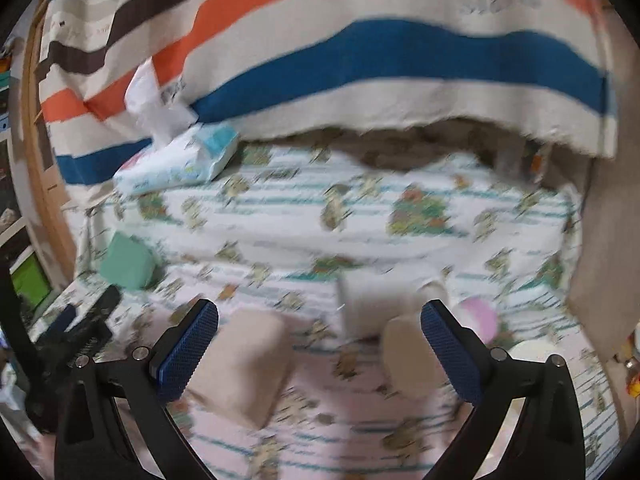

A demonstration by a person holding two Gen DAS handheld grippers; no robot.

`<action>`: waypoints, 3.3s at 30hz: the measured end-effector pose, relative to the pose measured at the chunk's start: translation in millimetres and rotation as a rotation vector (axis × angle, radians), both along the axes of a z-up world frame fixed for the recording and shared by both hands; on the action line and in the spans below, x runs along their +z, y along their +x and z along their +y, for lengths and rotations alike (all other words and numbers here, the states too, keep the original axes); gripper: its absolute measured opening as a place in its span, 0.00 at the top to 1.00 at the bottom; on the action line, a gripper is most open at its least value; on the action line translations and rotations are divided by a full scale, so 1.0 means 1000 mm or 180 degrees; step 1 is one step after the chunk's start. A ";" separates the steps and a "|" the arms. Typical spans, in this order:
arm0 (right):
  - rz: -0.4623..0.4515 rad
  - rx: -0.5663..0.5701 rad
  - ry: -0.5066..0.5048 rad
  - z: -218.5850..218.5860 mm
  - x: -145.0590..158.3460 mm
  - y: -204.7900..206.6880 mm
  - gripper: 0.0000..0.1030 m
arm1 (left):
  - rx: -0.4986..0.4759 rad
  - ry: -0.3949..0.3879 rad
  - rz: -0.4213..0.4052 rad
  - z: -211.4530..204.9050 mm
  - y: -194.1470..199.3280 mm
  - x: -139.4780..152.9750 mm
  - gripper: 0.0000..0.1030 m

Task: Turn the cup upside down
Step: 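Move the right gripper toward the tan paper cup on the table, then close the right gripper around the tan paper cup, then lift and turn the cup with the right gripper, lowering it rim-down, then open the right gripper and release the inverted cup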

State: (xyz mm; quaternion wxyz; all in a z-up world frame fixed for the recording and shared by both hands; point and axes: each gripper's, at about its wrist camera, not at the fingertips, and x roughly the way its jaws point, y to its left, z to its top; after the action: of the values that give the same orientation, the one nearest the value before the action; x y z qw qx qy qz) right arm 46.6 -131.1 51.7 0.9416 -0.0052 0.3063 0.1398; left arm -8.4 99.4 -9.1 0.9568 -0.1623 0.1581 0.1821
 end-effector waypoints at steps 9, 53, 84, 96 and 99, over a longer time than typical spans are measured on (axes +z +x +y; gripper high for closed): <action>0.0931 0.0013 0.0046 0.042 -0.017 0.042 0.03 | 0.0161 -0.0255 -0.0086 0.016 -0.005 -0.002 0.01; 0.0605 -0.0022 -0.0251 0.057 -0.009 0.036 0.33 | 0.0060 0.0025 -0.0078 0.001 -0.004 0.003 0.01; -0.0414 0.0206 -0.0072 0.020 -0.050 -0.014 0.17 | -0.0197 0.0448 -0.0174 -0.029 -0.003 0.011 0.01; -0.1258 -0.0093 -0.0198 -0.007 -0.022 -0.054 0.00 | -0.0494 0.0639 -0.0174 -0.047 0.001 0.013 0.01; -0.1306 -0.0110 -0.0118 -0.017 -0.022 -0.058 0.00 | -0.0615 0.0654 -0.0225 -0.050 -0.001 0.014 0.01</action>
State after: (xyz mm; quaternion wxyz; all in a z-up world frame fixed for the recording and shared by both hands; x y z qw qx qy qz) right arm -11.3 -147.8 29.8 0.9862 -0.0457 0.1106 0.1141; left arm -9.4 49.0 4.5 0.9864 -0.0538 0.1197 0.0986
